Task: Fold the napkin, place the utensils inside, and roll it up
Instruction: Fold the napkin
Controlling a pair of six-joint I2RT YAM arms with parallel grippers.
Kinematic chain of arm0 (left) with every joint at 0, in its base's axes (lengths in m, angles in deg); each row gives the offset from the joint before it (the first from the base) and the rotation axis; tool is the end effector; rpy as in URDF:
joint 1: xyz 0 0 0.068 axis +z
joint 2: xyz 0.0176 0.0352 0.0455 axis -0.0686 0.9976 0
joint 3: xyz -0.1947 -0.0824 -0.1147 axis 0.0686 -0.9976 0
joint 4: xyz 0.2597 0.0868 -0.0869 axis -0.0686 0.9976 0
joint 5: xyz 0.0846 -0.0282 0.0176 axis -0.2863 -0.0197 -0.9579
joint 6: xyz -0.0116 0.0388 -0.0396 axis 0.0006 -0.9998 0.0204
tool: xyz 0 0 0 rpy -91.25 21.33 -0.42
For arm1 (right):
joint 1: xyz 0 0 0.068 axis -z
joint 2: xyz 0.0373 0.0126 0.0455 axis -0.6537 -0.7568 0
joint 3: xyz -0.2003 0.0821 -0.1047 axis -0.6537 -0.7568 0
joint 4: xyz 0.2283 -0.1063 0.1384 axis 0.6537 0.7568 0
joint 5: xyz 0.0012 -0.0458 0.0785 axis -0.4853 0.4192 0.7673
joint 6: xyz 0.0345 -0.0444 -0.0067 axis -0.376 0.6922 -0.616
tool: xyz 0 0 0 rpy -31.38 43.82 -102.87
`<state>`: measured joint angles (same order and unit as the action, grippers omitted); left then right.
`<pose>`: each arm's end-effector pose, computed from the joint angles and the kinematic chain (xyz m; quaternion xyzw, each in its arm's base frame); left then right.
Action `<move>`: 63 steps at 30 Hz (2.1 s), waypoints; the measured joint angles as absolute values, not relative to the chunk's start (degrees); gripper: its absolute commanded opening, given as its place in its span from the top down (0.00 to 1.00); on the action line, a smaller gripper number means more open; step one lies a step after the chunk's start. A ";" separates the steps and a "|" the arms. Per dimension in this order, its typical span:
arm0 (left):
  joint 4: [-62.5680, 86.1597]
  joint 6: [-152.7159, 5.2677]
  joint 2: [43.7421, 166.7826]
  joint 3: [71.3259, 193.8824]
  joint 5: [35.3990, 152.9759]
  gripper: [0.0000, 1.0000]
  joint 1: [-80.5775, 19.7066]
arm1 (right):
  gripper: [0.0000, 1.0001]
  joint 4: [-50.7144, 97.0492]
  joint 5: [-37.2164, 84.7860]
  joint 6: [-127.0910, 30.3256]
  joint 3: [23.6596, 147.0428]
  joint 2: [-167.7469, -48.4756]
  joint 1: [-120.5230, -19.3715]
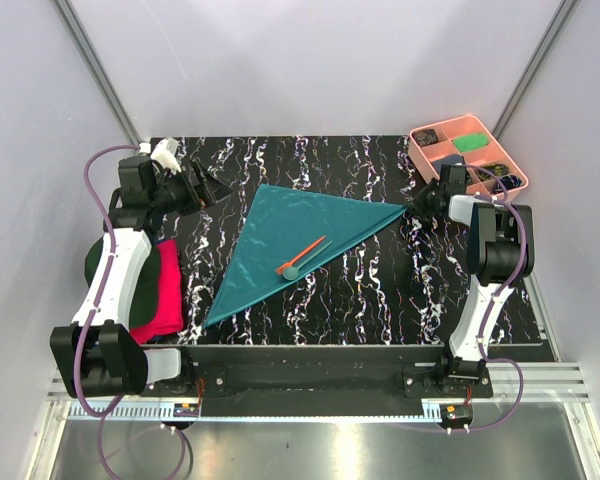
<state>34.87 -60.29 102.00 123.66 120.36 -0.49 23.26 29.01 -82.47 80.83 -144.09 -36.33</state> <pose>0.3210 -0.0032 0.2968 -0.0595 0.8378 -0.3412 0.4220 0.4341 -0.0253 0.0827 0.3181 0.8679 0.2136 0.3162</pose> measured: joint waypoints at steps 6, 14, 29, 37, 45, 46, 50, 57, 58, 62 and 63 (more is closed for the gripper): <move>34.89 -60.29 102.04 123.66 120.36 0.08 -0.49 | 1.00 24.09 28.85 -81.58 81.40 -144.44 -36.31; 34.89 -60.29 102.04 123.66 120.36 0.08 -0.49 | 1.00 25.45 28.83 -80.03 82.14 -144.48 -36.31; 34.89 -60.29 102.06 123.66 120.38 0.08 -0.49 | 1.00 26.65 28.79 -76.70 82.69 -139.95 -38.86; 34.85 -60.27 102.04 123.66 120.43 0.08 -0.49 | 1.00 22.69 28.77 -76.86 81.64 -135.21 -55.69; 34.76 -60.18 102.04 123.66 120.82 0.08 -0.49 | 1.00 18.08 28.35 -80.86 76.52 -134.71 -75.08; 34.76 -60.14 102.06 123.66 120.91 0.08 -0.49 | 1.00 17.67 28.18 -81.27 76.30 -134.71 -77.03; 34.76 -59.92 102.04 123.66 121.15 0.08 -0.49 | 1.00 16.11 27.61 -82.93 76.26 -134.77 -83.52; 34.74 -59.79 102.04 123.66 121.37 0.08 -0.49 | 1.00 13.80 27.63 -85.49 77.31 -137.20 -90.03; 34.74 -59.79 102.04 123.66 121.37 0.08 -0.49 | 1.00 13.80 27.65 -85.73 77.66 -137.77 -90.62; 34.74 -59.79 102.04 123.66 121.39 0.08 -0.49 | 1.00 13.53 27.72 -86.45 78.91 -139.69 -92.26; 34.74 -59.79 102.04 123.66 121.41 0.08 -0.49 | 1.00 13.42 27.74 -86.58 79.04 -140.02 -92.57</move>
<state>34.74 -59.79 102.04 123.66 121.41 -0.49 13.42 27.74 -86.58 79.04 -140.02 -92.57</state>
